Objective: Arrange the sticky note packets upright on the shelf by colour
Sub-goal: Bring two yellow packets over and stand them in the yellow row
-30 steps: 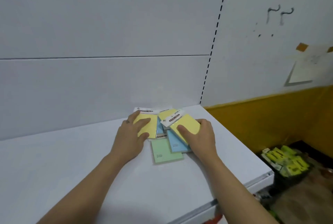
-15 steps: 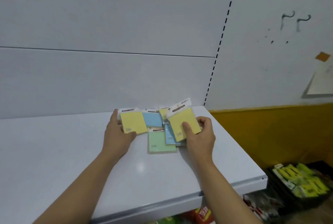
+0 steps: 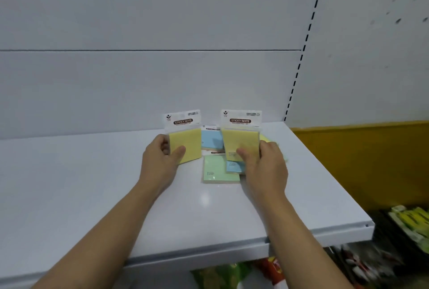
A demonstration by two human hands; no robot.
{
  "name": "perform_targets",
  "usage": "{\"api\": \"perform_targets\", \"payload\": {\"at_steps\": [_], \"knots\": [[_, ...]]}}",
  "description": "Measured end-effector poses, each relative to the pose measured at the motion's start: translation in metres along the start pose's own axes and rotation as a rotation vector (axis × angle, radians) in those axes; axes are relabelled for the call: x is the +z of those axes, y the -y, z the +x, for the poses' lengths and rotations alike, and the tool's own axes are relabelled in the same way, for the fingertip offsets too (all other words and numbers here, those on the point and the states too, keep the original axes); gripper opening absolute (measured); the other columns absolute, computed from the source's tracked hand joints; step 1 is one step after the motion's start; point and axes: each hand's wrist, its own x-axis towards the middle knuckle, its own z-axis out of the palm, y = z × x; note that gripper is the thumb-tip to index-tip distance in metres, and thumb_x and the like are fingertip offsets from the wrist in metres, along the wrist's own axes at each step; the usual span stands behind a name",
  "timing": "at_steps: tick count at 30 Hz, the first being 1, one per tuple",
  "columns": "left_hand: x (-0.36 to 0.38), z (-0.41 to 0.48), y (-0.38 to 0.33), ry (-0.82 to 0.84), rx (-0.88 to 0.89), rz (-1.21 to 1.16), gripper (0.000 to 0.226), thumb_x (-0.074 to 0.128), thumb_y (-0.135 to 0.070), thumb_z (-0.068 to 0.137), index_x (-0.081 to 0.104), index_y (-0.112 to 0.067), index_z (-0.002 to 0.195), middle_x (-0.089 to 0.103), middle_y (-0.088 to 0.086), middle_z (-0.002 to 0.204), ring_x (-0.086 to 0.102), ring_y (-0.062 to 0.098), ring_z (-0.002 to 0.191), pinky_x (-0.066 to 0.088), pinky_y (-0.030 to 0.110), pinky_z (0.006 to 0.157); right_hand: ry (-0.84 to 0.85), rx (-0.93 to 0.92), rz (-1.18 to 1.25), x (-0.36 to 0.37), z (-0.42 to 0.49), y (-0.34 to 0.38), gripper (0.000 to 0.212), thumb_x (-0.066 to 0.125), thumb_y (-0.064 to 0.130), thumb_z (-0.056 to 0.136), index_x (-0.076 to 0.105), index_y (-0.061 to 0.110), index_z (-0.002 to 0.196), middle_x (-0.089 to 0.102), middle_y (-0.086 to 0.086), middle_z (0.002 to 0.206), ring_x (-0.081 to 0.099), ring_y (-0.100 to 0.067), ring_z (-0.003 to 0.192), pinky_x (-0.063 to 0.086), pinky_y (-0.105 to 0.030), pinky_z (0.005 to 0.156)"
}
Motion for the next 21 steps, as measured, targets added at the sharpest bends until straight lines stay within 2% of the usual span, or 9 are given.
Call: {"api": "perform_targets", "payload": {"at_steps": [3, 6, 9, 10, 12, 16, 19, 21], "knots": [[0.001, -0.003, -0.01, -0.048, 0.074, 0.131, 0.011, 0.07, -0.009, 0.081, 0.063, -0.013, 0.089, 0.065, -0.002, 0.079, 0.058, 0.014, 0.071, 0.043, 0.009, 0.059, 0.006, -0.038, -0.054, 0.003, 0.001, -0.005, 0.026, 0.05, 0.037, 0.095, 0.057, 0.012, 0.098, 0.055, -0.003, 0.103, 0.049, -0.025, 0.102, 0.032, -0.031, 0.069], [-0.005, -0.004, -0.019, -0.028, 0.101, 0.213, 0.002, 0.067, -0.013, 0.083, 0.064, -0.012, 0.083, 0.067, 0.003, 0.079, 0.06, 0.018, 0.07, 0.041, 0.011, 0.057, 0.033, -0.063, -0.046, 0.001, 0.002, -0.007, 0.024, 0.05, 0.033, 0.095, 0.057, 0.011, 0.099, 0.057, -0.004, 0.103, 0.049, -0.025, 0.103, 0.034, -0.032, 0.071], [-0.021, -0.002, -0.022, 0.0, 0.08, 0.289, 0.006, 0.067, -0.016, 0.081, 0.066, -0.01, 0.08, 0.07, 0.006, 0.079, 0.067, 0.018, 0.076, 0.05, 0.027, 0.069, 0.072, -0.036, -0.004, -0.003, 0.002, -0.004, 0.018, 0.057, 0.03, 0.092, 0.057, 0.012, 0.096, 0.061, -0.003, 0.096, 0.054, -0.026, 0.093, 0.042, -0.035, 0.071], [-0.027, -0.001, -0.025, 0.004, 0.071, 0.292, 0.003, 0.068, -0.014, 0.08, 0.067, -0.011, 0.08, 0.071, 0.004, 0.078, 0.067, 0.011, 0.072, 0.051, 0.025, 0.069, 0.079, -0.025, 0.023, -0.005, 0.002, -0.002, 0.015, 0.06, 0.029, 0.09, 0.056, 0.014, 0.092, 0.061, -0.001, 0.09, 0.055, -0.026, 0.088, 0.043, -0.035, 0.07], [-0.04, 0.0, -0.033, 0.006, 0.059, 0.282, 0.002, 0.069, -0.011, 0.079, 0.068, -0.013, 0.08, 0.07, 0.0, 0.077, 0.063, -0.001, 0.06, 0.048, 0.013, 0.061, 0.112, -0.012, 0.066, -0.009, 0.004, 0.006, 0.014, 0.066, 0.025, 0.086, 0.054, 0.018, 0.085, 0.058, 0.005, 0.078, 0.055, -0.024, 0.079, 0.04, -0.033, 0.065], [-0.069, 0.002, -0.056, -0.015, 0.061, 0.177, 0.007, 0.071, -0.007, 0.079, 0.069, -0.009, 0.085, 0.072, 0.004, 0.079, 0.065, 0.003, 0.059, 0.047, 0.01, 0.058, 0.196, -0.039, 0.18, -0.013, 0.012, 0.032, 0.014, 0.071, 0.022, 0.082, 0.057, 0.024, 0.081, 0.051, 0.016, 0.067, 0.051, -0.018, 0.072, 0.033, -0.028, 0.056], [-0.102, 0.0, -0.069, -0.067, 0.104, 0.162, 0.007, 0.072, -0.006, 0.079, 0.07, -0.009, 0.085, 0.071, 0.002, 0.077, 0.061, -0.005, 0.056, 0.041, 0.003, 0.054, 0.202, -0.089, 0.237, -0.011, 0.015, 0.062, 0.01, 0.071, 0.024, 0.083, 0.062, 0.02, 0.08, 0.057, 0.011, 0.068, 0.054, -0.021, 0.073, 0.035, -0.029, 0.06], [-0.129, 0.0, -0.074, -0.079, 0.123, 0.16, 0.006, 0.073, -0.008, 0.079, 0.07, -0.01, 0.084, 0.071, 0.003, 0.077, 0.06, -0.004, 0.054, 0.041, 0.007, 0.054, 0.195, -0.133, 0.257, -0.008, 0.015, 0.088, 0.01, 0.071, 0.025, 0.083, 0.066, 0.016, 0.082, 0.062, 0.005, 0.072, 0.057, -0.023, 0.075, 0.038, -0.031, 0.063]]}}
